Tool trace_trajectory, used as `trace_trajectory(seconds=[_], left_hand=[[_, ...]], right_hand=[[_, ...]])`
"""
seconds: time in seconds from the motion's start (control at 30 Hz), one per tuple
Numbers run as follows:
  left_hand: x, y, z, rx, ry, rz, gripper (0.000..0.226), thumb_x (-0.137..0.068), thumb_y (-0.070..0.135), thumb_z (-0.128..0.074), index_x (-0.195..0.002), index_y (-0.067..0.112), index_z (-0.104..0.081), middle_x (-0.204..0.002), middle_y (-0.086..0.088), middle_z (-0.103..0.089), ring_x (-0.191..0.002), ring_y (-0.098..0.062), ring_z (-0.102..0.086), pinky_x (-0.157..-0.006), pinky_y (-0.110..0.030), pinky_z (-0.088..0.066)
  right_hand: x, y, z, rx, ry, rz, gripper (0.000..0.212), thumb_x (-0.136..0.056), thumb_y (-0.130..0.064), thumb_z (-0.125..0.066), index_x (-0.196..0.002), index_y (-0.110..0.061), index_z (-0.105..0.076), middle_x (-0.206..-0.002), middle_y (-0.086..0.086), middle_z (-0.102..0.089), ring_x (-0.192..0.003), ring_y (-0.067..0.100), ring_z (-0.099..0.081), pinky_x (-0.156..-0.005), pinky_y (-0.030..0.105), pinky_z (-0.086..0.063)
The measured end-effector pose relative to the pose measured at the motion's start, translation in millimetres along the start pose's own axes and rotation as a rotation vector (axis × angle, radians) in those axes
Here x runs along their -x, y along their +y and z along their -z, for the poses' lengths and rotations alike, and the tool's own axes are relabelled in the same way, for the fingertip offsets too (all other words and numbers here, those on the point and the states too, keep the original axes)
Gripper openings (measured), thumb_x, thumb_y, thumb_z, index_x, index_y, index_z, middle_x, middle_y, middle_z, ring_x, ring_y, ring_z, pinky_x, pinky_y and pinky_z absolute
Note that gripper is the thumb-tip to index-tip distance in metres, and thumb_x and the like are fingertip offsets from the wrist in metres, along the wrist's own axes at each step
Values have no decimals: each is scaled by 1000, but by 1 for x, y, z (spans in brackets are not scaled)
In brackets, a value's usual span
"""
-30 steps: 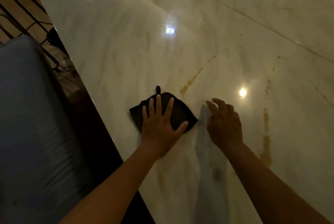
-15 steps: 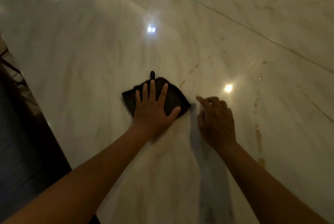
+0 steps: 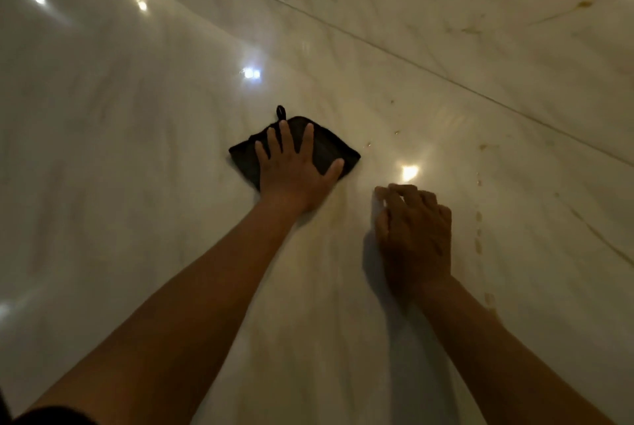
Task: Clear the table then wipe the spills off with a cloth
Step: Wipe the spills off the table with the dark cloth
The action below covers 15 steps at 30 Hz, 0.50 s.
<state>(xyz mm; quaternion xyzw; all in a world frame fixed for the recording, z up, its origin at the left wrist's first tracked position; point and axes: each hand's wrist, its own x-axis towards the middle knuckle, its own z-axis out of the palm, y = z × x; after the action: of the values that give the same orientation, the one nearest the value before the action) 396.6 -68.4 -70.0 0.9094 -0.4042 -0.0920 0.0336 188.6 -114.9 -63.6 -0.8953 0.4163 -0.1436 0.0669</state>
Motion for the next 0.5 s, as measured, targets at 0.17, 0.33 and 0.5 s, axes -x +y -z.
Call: trace_trajectory(seconds=[0.17, 0.33, 0.5], left_hand=[[39, 2, -9, 10, 30, -166, 94, -83, 85, -8, -161, 35, 8, -169, -12, 14, -155, -34, 12, -123, -56, 9], [13, 16, -5, -21, 26, -171, 95, -80, 87, -7, -160, 37, 11, -169, -9, 17, -155, -33, 14, -122, -53, 11], [-70, 58, 0, 1, 27, -173, 94, -87, 85, -19, -162, 32, 5, -169, -14, 12, -155, -36, 11, -123, -57, 9]], right_hand=[[-73, 28, 1, -44, 46, -103, 30, -92, -19, -47, -113, -19, -68, -108, 8, -61, -98, 31, -55, -80, 41, -39], [-82, 36, -12, 90, 111, -101, 26, -85, -13, -46, -105, -16, -64, -103, 5, -59, -90, 26, -52, -73, 38, -42], [-82, 40, -18, 84, 128, -111, 29, -89, -14, -45, -113, -15, -62, -110, 7, -59, -95, 25, -53, -78, 36, -41]])
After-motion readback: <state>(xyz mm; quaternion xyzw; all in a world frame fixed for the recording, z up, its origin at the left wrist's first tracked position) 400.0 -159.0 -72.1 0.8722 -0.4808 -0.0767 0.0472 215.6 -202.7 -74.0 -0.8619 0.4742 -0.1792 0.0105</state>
